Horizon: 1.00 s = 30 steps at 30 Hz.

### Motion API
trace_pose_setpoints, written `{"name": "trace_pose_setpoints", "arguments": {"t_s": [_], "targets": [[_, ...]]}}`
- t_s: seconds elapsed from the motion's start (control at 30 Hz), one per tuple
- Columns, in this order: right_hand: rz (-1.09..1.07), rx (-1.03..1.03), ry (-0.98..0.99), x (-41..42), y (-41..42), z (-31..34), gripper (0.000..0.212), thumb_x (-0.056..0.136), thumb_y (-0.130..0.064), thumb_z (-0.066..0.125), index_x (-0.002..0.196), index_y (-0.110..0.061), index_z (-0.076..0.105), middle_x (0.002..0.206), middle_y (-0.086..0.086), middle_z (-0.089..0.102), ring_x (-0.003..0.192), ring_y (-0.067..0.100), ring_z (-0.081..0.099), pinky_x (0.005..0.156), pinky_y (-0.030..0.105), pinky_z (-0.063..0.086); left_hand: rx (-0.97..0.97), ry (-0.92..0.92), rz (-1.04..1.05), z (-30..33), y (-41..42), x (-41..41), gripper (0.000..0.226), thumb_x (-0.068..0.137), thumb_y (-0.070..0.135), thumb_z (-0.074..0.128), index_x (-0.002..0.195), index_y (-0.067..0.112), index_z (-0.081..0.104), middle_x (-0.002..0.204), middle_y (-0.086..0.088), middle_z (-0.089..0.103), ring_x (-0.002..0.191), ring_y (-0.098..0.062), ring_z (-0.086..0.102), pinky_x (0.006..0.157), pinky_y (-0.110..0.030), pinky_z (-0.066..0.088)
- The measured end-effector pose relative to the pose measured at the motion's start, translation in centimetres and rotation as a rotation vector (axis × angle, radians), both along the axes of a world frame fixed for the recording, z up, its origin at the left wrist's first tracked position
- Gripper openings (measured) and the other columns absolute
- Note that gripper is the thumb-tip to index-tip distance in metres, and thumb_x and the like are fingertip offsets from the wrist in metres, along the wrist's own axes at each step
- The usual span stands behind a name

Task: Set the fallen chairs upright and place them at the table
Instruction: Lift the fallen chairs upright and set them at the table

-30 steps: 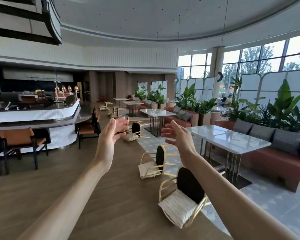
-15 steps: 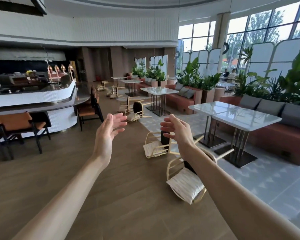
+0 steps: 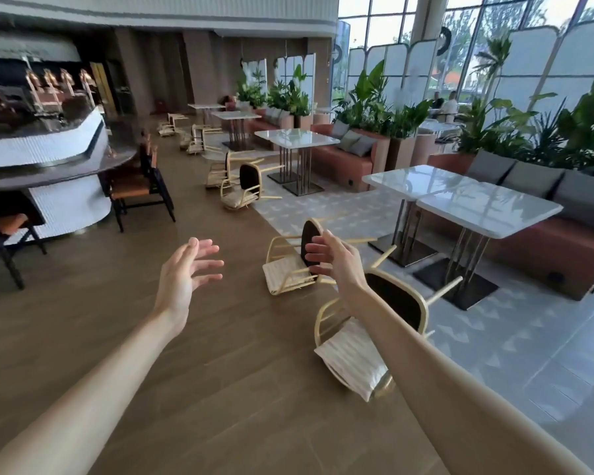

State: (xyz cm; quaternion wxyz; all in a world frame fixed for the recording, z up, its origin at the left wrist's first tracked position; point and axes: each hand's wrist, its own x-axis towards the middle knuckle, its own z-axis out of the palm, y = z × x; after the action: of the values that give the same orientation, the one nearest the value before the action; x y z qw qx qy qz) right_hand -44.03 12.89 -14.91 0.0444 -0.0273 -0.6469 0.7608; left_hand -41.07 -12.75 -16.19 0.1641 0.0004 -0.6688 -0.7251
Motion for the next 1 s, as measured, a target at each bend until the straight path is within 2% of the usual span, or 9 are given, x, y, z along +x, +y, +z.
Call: {"name": "trace_pose_setpoints", "arguments": {"t_s": [0.13,0.23,0.37,0.4,0.5,0.6,0.77,0.9,1.0], "targets": [[-0.058,-0.029,-0.089,-7.8,0.7,-3.6,0.034,0.106,-0.03,0.049,0.109,-0.002,0.068,0.107,0.021,0.072,0.093,0.03,0.067,0.084,0.042,0.054,0.002,-0.078,-0.012,-3.5,-1.3,-8.9,0.037,0.105,0.038,0.046,0.118,0.009,0.065,0.117,-0.015,0.071,0.091,-0.024,0.072,0.082,-0.046,0.059],[-0.127,-0.04,-0.161,-13.6,1.4,-7.1,0.036,0.106,-0.03,0.05,0.114,0.0,0.068,0.108,0.022,0.072,0.094,0.032,0.067,0.088,0.045,0.053,0.027,-0.165,-0.05,-6.8,-1.1,-16.1,0.039,0.106,0.035,0.045,0.12,0.003,0.063,0.114,-0.018,0.069,0.088,-0.026,0.07,0.078,-0.043,0.059],[-0.257,-0.084,-0.24,-21.0,2.5,-11.6,0.034,0.105,-0.032,0.051,0.108,-0.003,0.068,0.098,0.016,0.074,0.08,0.022,0.071,0.07,0.031,0.058,0.088,-0.309,-0.162,-11.2,0.6,-26.9,0.041,0.107,0.034,0.044,0.121,0.0,0.061,0.112,-0.02,0.066,0.087,-0.029,0.066,0.08,-0.046,0.055],[-0.297,-0.101,-0.276,-22.5,2.7,-12.5,0.033,0.105,-0.032,0.051,0.107,-0.004,0.068,0.098,0.015,0.074,0.079,0.022,0.071,0.07,0.031,0.058,0.112,-0.362,-0.195,-12.0,1.2,-29.4,0.04,0.107,0.035,0.044,0.117,0.001,0.062,0.11,-0.019,0.066,0.087,-0.029,0.066,0.081,-0.046,0.055],[-0.407,-0.134,-0.361,-26.5,3.4,-14.8,0.034,0.105,-0.033,0.049,0.101,-0.007,0.069,0.109,0.021,0.074,0.092,0.028,0.07,0.088,0.043,0.057,0.171,-0.505,-0.299,-13.7,3.2,-36.7,0.038,0.106,0.038,0.043,0.109,0.007,0.063,0.108,-0.017,0.067,0.089,-0.028,0.066,0.085,-0.046,0.055],[-0.505,-0.177,-0.411,-29.3,4.6,-17.0,0.035,0.105,-0.037,0.048,0.099,-0.01,0.07,0.11,0.019,0.075,0.097,0.031,0.07,0.092,0.044,0.055,0.164,-0.588,-0.406,-15.4,5.7,-43.2,0.038,0.106,0.04,0.042,0.107,0.009,0.063,0.107,-0.016,0.068,0.091,-0.027,0.067,0.089,-0.046,0.054],[-0.666,-0.308,-0.513,-32.5,7.6,-21.4,0.037,0.105,-0.041,0.045,0.107,-0.012,0.068,0.114,0.014,0.074,0.107,0.031,0.069,0.097,0.047,0.055,0.029,-0.752,-0.575,-19.7,10.7,-50.5,0.039,0.106,0.038,0.042,0.103,0.007,0.064,0.101,-0.019,0.071,0.085,-0.03,0.07,0.086,-0.046,0.055],[-0.748,-0.491,-0.604,-35.8,9.9,-26.4,0.042,0.105,-0.043,0.047,0.118,-0.006,0.063,0.121,0.016,0.068,0.107,0.033,0.067,0.094,0.05,0.055,-0.266,-0.809,-0.754,-25.5,14.5,-54.7,0.037,0.104,0.034,0.05,0.105,0.002,0.068,0.098,-0.022,0.076,0.082,-0.031,0.074,0.085,-0.05,0.057],[-0.787,-0.628,-0.669,-38.7,11.5,-30.5,0.052,0.104,-0.047,0.048,0.131,-0.004,0.056,0.123,0.016,0.061,0.114,0.038,0.063,0.097,0.053,0.054,-0.266,-0.95,-0.774,-30.1,17.2,-57.4,0.038,0.103,0.038,0.051,0.111,0.004,0.067,0.108,-0.021,0.074,0.094,-0.032,0.073,0.087,-0.048,0.058]]}}
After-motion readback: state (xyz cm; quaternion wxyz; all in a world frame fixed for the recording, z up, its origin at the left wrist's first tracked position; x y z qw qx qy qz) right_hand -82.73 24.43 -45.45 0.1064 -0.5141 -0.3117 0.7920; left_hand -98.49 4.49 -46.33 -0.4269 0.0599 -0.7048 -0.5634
